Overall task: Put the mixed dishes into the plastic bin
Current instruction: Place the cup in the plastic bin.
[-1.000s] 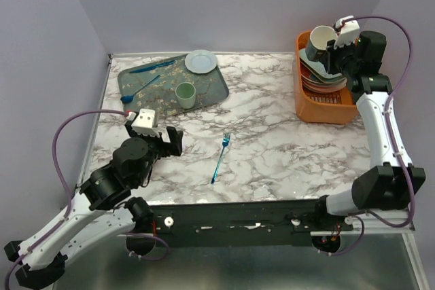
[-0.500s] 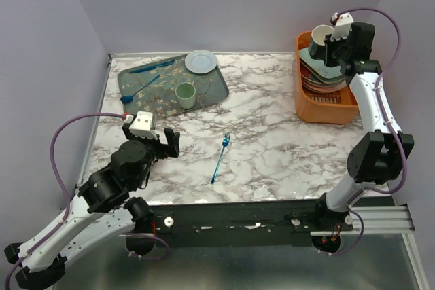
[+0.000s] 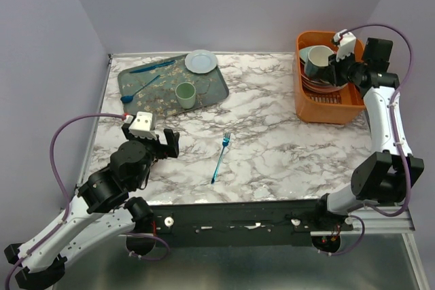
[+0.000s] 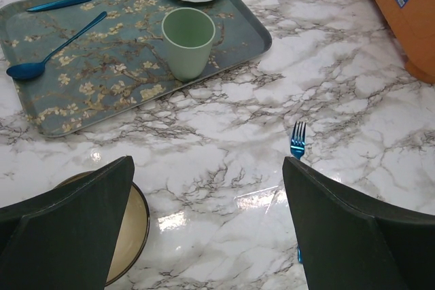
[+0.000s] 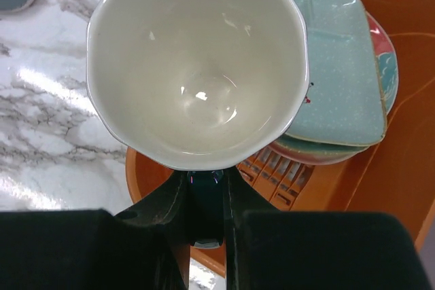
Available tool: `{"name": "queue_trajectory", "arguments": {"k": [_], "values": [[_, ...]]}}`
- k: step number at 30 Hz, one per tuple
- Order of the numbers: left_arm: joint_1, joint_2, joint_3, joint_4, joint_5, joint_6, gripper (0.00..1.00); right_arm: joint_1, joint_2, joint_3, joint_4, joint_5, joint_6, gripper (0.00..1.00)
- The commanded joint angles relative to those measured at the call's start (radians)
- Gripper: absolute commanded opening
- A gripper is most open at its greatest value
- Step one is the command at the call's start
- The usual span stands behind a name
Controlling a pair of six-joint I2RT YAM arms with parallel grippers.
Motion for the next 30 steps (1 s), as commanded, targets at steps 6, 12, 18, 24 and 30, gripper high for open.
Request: {"name": "queue_trajectory", "arguments": {"k": [6,12,18,24,30], "values": [[0.005,-0.013,-0.012,-0.006,-0.016,0.007,0.99,-0.054,0.033,0.014,-0.142,-0.154,-0.214,0.00],[0.005,-0.021,-0.013,-0.005,-0.020,0.006,0.99,-0.098,0.102,0.063,-0.188,-0.203,-0.265,0.02],[0.005,-0.016,-0.015,-0.006,-0.020,0.006,0.99,-0.109,0.193,0.099,-0.246,-0.223,-0.360,0.09],[0.008,-0.013,-0.015,-0.003,-0.025,0.004,0.99,-0.110,0.278,0.162,-0.306,-0.222,-0.437,0.13],[0.014,-0.007,-0.015,-0.001,-0.025,0.007,0.99,-0.109,0.363,0.247,-0.384,-0.216,-0.516,0.17]]}}
